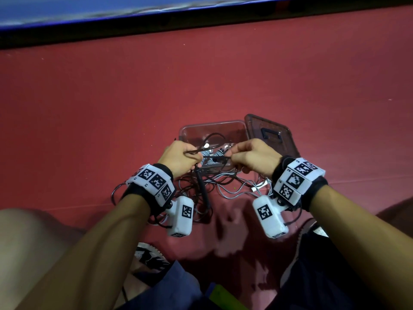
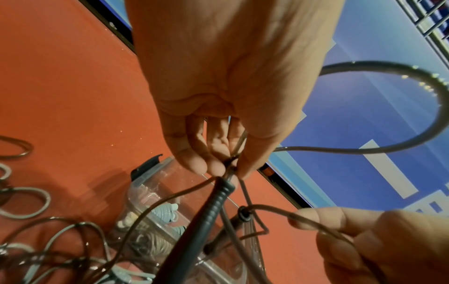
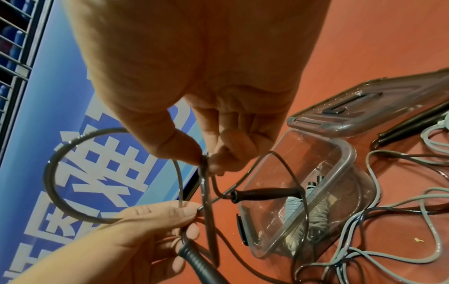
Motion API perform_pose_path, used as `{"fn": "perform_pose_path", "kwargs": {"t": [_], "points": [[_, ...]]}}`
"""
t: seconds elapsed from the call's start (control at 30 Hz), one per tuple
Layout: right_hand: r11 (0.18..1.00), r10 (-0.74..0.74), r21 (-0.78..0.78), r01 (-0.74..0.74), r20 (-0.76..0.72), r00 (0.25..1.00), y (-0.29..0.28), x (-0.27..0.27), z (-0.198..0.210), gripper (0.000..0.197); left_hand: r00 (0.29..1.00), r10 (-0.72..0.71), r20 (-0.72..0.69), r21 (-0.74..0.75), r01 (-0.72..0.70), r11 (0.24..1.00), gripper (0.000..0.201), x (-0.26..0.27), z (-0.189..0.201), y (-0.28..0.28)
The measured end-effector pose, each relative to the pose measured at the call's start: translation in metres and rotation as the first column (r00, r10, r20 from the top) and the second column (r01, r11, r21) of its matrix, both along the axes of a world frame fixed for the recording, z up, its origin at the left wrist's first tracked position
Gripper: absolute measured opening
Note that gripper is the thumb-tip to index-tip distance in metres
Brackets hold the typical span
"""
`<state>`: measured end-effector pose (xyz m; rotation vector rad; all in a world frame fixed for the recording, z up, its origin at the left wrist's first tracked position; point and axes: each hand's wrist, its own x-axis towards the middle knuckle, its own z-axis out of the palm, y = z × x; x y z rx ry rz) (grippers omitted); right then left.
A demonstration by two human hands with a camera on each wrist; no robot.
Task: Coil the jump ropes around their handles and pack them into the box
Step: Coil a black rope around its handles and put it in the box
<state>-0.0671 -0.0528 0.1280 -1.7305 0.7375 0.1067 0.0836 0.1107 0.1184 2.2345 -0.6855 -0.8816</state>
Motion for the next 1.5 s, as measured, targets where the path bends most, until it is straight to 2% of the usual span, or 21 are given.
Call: {"fn": "perform_pose_path", "kwargs": {"t": [0.07,0.17,0.3,0.53,0.7,0.77,0.87,0.97,1.03,1.17,1.3,1.4,1.5], "points": [[0.999,0.026,-0.024,-0.027,-0.030,0.999,0.002,-0.002,0.001,0.021,1.000,0.007,-0.015,-0.012,-0.007,1.000,0.021,-0.002,0.002,-0.001],[1.000,0.029,-0.002,-0.029,-0.004,1.000,0.006,-0.002,0.004,0.011,0.999,0.012,-0.044,-0.026,-0.014,1.000,0.016,-0.004,0.004,-0.003],[0.999,0.032,-0.029,-0.032,0.020,0.999,0.010,-0.002,0.006,0.018,0.996,-0.060,-0.071,-0.030,0.058,0.998,0.018,-0.005,-0.001,-0.002],[0.995,0.092,-0.037,-0.091,0.049,0.995,0.013,-0.003,0.006,0.015,0.990,-0.113,-0.090,-0.051,0.109,0.993,0.022,-0.006,-0.011,-0.003],[0.995,0.072,0.062,-0.079,0.106,0.992,0.015,-0.002,0.004,0.021,0.982,-0.158,-0.102,-0.047,0.153,0.987,0.019,-0.014,-0.008,-0.006],[0.996,0.044,0.074,-0.053,0.118,0.992,0.014,-0.001,0.003,0.020,0.983,-0.138,-0.120,-0.072,0.130,0.989,0.022,-0.016,-0.006,-0.007],[0.996,-0.015,0.090,0.003,0.141,0.990,0.011,0.000,0.000,0.018,0.980,-0.137,-0.144,-0.116,0.121,0.986,0.011,-0.021,0.000,-0.007],[0.998,-0.011,0.056,0.003,0.148,0.989,0.010,0.000,0.002,0.024,0.975,-0.116,-0.188,-0.129,0.092,0.987,0.025,-0.019,-0.002,-0.009],[0.993,-0.028,0.119,0.008,0.164,0.986,0.013,0.000,0.006,0.025,0.971,-0.086,-0.222,-0.140,0.056,0.989,0.029,-0.017,-0.004,-0.011],[0.970,-0.103,0.238,0.051,0.210,0.972,0.013,0.002,0.007,0.030,0.960,-0.032,-0.277,-0.164,-0.015,0.986,0.013,-0.018,-0.003,-0.011],[0.939,-0.201,0.324,0.119,0.233,0.951,0.009,0.007,0.000,0.029,0.958,0.008,-0.287,-0.212,-0.072,0.975,0.020,-0.017,-0.003,-0.013],[0.941,-0.252,0.285,0.184,0.223,0.942,0.007,0.008,-0.006,0.023,0.948,0.033,-0.317,-0.226,-0.109,0.968,0.012,-0.019,-0.002,-0.013],[0.956,-0.261,0.193,0.221,0.209,0.943,0.006,0.007,-0.010,0.020,0.936,0.032,-0.349,-0.251,-0.126,0.960,0.015,-0.019,-0.004,-0.016]]}}
